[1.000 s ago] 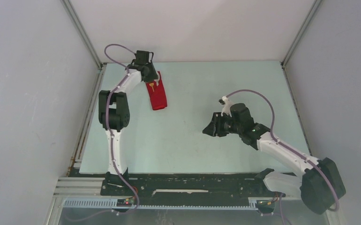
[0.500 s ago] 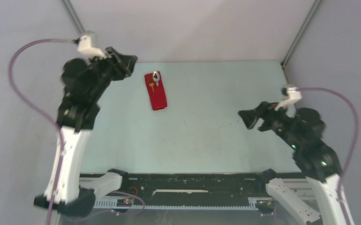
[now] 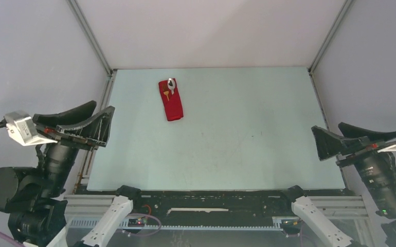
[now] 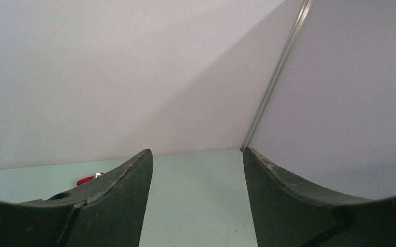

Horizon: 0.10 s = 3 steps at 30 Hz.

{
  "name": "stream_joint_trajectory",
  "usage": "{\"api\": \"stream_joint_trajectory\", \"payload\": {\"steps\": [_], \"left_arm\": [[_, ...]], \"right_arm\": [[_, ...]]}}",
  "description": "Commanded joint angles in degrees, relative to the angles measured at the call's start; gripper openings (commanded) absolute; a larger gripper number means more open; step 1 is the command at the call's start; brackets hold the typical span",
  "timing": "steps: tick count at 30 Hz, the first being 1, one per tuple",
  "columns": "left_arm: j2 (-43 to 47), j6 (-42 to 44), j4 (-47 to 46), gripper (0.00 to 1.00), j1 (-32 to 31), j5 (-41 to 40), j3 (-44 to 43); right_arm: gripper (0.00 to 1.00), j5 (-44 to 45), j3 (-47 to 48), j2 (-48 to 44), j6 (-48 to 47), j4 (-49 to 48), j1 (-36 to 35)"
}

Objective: Fold the napkin into a case and place the utensils inside
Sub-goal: Reset both arms

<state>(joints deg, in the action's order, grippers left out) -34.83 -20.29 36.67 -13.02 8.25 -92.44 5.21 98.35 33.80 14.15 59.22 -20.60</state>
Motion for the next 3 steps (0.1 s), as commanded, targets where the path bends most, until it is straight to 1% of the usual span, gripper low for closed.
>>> {"api": "stream_joint_trajectory", "payload": {"steps": [1, 3], "left_arm": [[-0.6, 2.6, 0.8, 0.71, 0.1, 4.3, 2.0], [-0.5, 3.2, 0.0, 0.72, 0.1, 6.3, 2.4]], "right_arm": [[1.0, 4.5, 1.0, 0.0, -2.2, 2.3, 0.4], [1.0, 6.0, 1.5, 0.3, -2.3, 2.4, 0.4]]}}
